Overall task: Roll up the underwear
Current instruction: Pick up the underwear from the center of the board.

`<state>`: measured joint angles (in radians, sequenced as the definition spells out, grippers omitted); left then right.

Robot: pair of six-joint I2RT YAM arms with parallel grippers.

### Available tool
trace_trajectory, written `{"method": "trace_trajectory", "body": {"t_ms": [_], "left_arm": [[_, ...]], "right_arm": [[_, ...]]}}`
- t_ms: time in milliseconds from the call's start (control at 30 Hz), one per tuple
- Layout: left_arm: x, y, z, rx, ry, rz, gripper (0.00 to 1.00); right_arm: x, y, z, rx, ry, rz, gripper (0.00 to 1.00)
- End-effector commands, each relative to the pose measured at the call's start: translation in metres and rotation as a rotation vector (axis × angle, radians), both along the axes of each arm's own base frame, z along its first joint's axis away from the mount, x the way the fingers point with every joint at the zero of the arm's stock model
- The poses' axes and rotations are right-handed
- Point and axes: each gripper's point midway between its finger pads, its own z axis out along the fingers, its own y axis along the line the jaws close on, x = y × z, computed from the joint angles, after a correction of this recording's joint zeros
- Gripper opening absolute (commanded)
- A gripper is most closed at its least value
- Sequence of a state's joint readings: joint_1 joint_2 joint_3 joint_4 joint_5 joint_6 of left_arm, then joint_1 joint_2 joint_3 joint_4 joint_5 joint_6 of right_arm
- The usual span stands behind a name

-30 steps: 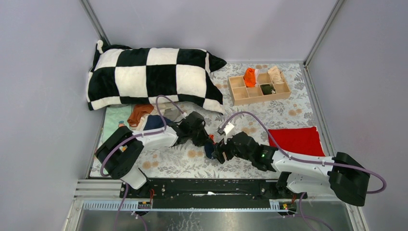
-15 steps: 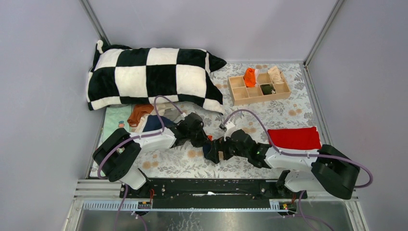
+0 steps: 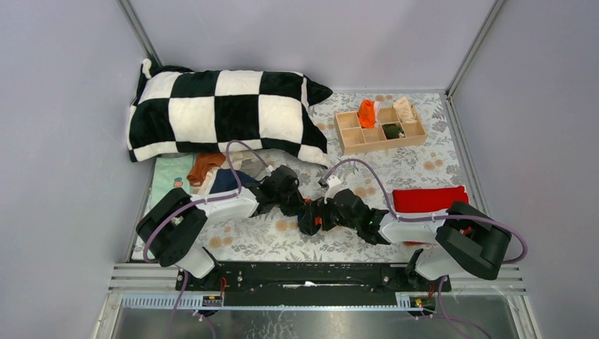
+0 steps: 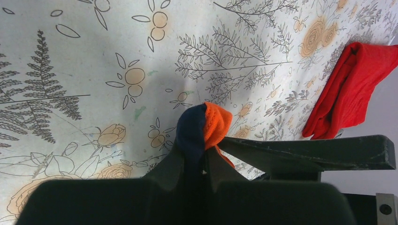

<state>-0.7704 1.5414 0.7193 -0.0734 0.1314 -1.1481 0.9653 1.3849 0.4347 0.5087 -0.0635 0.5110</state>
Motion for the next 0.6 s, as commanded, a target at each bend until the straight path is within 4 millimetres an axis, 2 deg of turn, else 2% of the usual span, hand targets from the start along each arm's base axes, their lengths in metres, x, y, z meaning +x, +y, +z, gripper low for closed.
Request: {"method": "trace_trajectory", "body": {"t_ms": [0, 167, 367, 433, 567], "left_arm": [[0.007, -0.003, 0.005, -0.017, -0.040, -0.003, 0.00], [0.007, -0.004, 0.004, -0.017, -0.033, 0.000, 0.00], [0.008, -0.004, 0.004, -0.021, -0.031, 0.007, 0.00], [0.008, -0.005, 0.004, -0.023, -0.029, 0.007, 0.00], [0.007, -0.005, 0.004, -0.024, -0.025, 0.003, 0.00]], "right_arm": [[0.022, 0.019, 0.019, 0.087, -0.043, -0.055, 1.00], [0.021, 0.022, 0.014, 0.095, -0.027, -0.072, 0.89], [0.027, 0.008, 0.014, 0.100, -0.047, -0.151, 0.61], [0.028, 0.007, 0.013, 0.094, -0.050, -0.154, 0.59], [0.026, 0.010, 0.010, 0.089, -0.041, -0.135, 0.43]]}}
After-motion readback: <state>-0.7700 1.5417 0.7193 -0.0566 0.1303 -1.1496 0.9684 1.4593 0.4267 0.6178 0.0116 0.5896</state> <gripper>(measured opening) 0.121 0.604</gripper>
